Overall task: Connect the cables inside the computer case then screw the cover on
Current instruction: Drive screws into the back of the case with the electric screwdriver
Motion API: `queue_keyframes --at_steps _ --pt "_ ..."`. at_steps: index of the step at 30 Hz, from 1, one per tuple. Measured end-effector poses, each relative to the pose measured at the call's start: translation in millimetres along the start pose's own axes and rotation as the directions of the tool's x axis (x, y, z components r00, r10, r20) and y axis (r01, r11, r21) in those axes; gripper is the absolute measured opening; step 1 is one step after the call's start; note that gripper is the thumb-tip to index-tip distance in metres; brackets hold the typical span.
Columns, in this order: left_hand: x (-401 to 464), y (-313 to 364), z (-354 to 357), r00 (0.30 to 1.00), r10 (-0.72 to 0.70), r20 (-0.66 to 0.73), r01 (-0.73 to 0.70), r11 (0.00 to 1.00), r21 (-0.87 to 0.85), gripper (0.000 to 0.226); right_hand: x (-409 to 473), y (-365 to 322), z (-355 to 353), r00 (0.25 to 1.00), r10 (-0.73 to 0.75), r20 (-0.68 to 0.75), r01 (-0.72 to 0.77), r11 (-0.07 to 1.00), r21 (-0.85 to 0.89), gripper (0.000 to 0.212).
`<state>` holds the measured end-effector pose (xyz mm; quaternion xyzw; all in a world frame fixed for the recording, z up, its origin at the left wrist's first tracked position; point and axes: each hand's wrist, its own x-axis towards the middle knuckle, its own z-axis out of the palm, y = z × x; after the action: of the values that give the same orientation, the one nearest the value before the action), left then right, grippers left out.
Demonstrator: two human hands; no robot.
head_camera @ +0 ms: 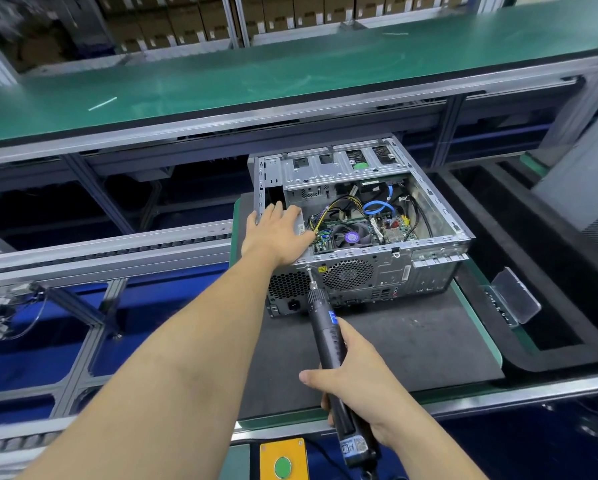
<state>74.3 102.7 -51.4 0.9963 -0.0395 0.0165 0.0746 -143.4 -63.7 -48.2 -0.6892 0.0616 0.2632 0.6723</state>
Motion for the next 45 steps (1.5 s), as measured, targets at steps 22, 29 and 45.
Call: queue_keyframes --at_steps 22,29,45 --pt "-0.5 2.4 -4.3 0.998 -0.009 -0.061 0.007 0.999 -0.035 0.069 4.0 -0.5 3.0 0.999 0.025 -0.041 -0.024 0.999 0.034 0.052" --pt "-0.2 2.1 -4.1 0.997 0.000 -0.075 -0.003 0.999 -0.038 0.072 6.9 -2.1 6.7 0.999 0.022 -0.042 -0.020 0.999 0.046 0.049" --pt "2.5 0.2 -0.9 0.996 0.011 -0.088 -0.014 0.999 -0.038 0.065 3.7 -0.2 -0.5 0.999 0.008 -0.049 -0.007 1.000 0.006 0.062"
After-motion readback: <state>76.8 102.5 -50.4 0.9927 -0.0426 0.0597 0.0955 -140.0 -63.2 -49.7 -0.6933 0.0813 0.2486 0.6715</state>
